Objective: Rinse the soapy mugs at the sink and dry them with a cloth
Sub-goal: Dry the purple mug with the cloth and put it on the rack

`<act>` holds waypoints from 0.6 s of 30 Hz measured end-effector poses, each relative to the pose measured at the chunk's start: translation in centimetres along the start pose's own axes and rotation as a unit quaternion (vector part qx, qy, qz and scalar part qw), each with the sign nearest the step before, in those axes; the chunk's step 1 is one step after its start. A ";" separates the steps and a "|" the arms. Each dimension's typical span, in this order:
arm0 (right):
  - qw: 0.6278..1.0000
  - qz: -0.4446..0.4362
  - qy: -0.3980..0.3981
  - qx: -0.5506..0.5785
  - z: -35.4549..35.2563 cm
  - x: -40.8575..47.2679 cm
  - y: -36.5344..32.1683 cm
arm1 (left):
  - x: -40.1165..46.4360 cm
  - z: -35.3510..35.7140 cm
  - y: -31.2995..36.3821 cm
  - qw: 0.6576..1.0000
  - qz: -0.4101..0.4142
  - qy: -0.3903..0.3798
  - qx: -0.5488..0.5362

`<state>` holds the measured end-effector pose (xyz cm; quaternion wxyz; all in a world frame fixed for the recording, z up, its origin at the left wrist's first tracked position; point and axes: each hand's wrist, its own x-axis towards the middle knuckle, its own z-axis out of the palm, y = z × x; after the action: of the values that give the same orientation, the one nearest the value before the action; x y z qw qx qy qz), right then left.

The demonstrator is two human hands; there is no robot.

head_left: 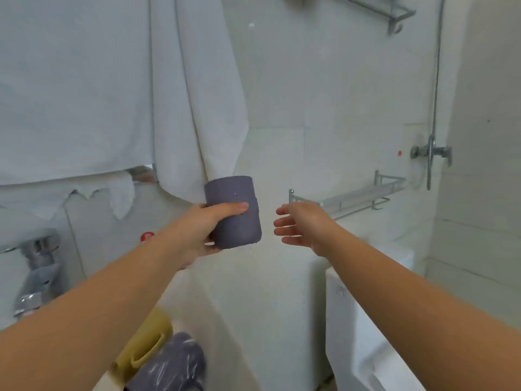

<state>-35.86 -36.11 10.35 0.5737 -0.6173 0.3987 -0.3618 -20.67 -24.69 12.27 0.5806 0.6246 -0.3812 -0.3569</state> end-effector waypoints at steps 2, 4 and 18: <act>1.000 -0.011 0.029 0.002 -1.7 2.6 -2.3 | 2.6 1.0 2.8 1.000 0.018 -0.011 -0.002; 0.999 -0.024 0.048 0.007 -3.3 5.0 -5.1 | 5.1 1.9 6.0 0.999 0.038 -0.027 -0.002; 0.954 -0.210 0.164 -0.135 -12.4 14.6 -32.2 | 14.5 7.6 31.6 0.997 0.072 -0.026 -0.027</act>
<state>-38.42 -53.79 43.25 0.3228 -0.6912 0.3938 -0.5128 -22.79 -42.18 43.16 0.6115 0.5702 -0.4300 -0.3407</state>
